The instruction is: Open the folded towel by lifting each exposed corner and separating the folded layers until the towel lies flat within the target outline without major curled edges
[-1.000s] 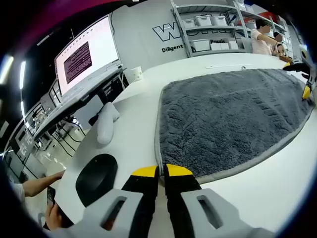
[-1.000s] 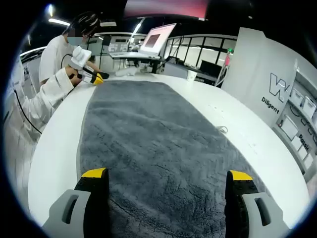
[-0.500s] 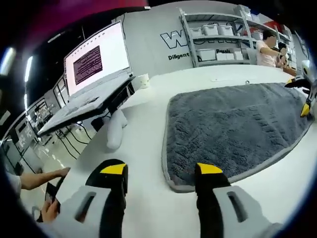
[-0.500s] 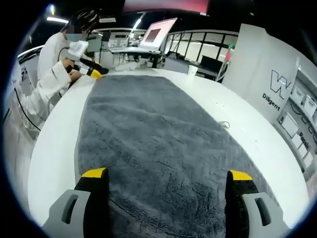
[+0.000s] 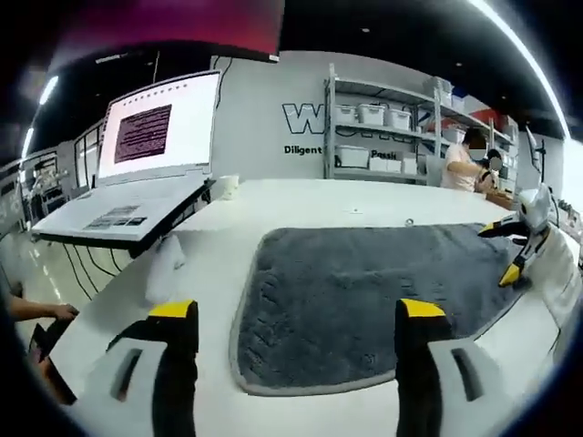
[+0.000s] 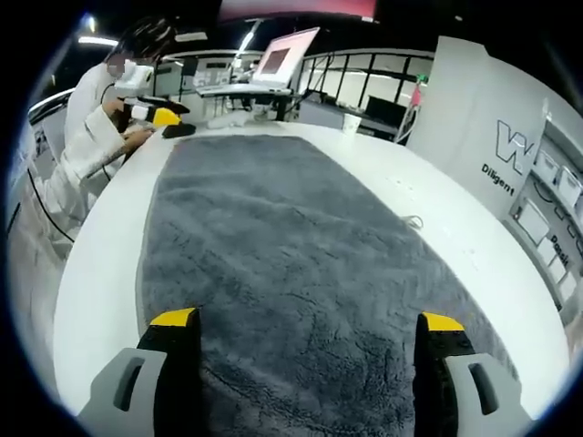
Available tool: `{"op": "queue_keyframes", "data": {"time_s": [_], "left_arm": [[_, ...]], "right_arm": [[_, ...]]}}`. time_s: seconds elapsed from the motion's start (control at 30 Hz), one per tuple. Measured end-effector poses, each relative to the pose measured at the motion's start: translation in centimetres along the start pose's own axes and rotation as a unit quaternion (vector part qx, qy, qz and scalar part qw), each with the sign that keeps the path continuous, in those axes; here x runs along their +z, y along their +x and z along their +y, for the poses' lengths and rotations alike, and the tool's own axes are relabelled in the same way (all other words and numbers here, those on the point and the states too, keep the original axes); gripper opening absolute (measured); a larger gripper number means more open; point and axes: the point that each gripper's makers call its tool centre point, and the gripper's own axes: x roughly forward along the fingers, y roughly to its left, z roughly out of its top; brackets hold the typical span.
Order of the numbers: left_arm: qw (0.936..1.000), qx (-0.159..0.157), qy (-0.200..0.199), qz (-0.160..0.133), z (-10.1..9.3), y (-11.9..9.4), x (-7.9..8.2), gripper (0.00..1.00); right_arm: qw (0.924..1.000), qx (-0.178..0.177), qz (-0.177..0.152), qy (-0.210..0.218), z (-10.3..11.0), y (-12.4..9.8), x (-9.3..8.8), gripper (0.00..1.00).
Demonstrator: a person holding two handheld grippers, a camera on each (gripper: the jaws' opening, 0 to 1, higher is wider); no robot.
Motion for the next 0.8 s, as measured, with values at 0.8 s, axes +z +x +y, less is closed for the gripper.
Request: {"op": "queue_keyframes", "data": {"time_s": [0.8], "left_arm": [[0.9968,-0.075,-0.006,0.028,-5.0,3.5,-2.8,0.98]], "right_arm": [[0.9999,-0.002,-0.002,-0.015,0.3,-0.5,0.6,0.96]]}}
